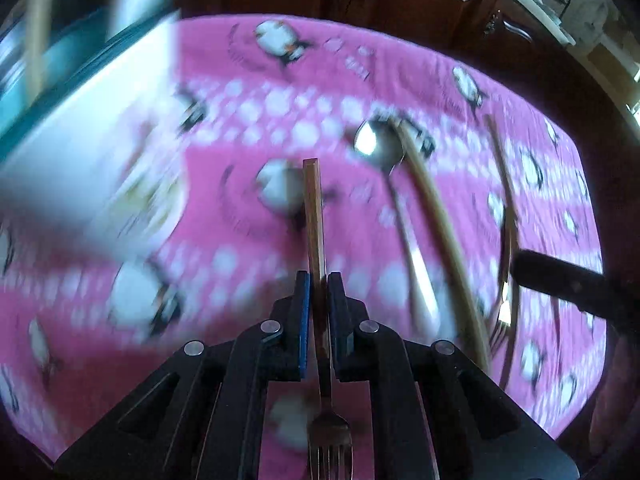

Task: Organize utensils
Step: 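Grasp a fork with the left tool while the right tool grasps a wooden chopstick, then lift fork and chopstick and carry both over the utensil holder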

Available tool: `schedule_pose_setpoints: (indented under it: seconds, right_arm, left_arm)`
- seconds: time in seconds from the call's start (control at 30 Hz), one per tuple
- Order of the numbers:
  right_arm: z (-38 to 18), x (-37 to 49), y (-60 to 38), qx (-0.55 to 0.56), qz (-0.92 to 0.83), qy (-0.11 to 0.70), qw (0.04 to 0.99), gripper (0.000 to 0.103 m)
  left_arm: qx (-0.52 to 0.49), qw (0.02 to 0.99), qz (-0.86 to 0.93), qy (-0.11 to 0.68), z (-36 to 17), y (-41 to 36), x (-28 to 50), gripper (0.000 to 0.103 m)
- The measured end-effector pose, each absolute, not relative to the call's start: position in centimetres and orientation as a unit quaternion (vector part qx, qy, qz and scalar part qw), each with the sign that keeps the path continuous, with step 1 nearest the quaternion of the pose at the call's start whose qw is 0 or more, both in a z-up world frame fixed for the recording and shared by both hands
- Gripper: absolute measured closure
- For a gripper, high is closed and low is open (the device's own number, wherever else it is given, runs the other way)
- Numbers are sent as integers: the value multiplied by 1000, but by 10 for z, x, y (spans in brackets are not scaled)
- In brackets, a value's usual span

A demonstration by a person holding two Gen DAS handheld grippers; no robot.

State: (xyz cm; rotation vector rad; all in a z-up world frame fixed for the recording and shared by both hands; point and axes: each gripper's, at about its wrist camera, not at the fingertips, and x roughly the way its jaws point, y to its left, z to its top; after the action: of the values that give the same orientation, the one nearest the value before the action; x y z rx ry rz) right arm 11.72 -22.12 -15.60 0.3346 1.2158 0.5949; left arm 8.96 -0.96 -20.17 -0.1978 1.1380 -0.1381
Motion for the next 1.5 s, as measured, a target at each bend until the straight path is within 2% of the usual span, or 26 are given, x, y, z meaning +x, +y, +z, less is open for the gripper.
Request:
schedule_pose_setpoints:
  seconds: [0.13,0.33,0.4,0.43,0.5,0.57,0.63,0.7,0.73,0.77,0.8,0.93,1.5]
  right_arm:
    - [-177,102,-197,135,286,587,745,98]
    - [-200,90,-165,83,279,621,728,98]
    - [-199,92,-158,63,274,623,730,97]
    - [-197,94,-155,58,272,623,731,90]
    - [-195,101,-150,54,272,619,735,85]
    - [-196,108,-142,46,264,616,741,85]
    - [-200,115,-138,44,262,618,740,85]
    - [-199,120,-133,33,264,612,745,86]
    - [-199,122,-130,26,263,611,746,91]
    - [-199,123,-128,19,264,610,747,93]
    - [-198,123,-126,12,264,609,748,97]
    - [-175,120,-129,19,279,584,762,97]
    - [-49,81,-148,38,325,456,828,98]
  left_arm:
    - [-101,833,-53,542,-202,6,53,96]
    - [-102,833,-46,543,-203,17,48,95]
    - [-102,835,-43,539,-203,16,56,93]
    - [-100,836,-42,538,-203,18,59,90]
    - [-99,837,-39,536,-203,20,66,85]
    - [-99,836,-40,537,-205,21,74,76]
    - [-95,837,-44,537,-207,21,78,76]
    - [-81,840,-52,534,-207,18,80,76]
    - [-77,842,-57,531,-206,16,81,79]
    - [-76,843,-62,528,-206,16,81,94]
    - [-82,842,-69,528,-206,17,82,94]
    - [-115,844,-91,516,-192,33,72,94]
    - [-137,899,-112,401,-72,73,-7,94]
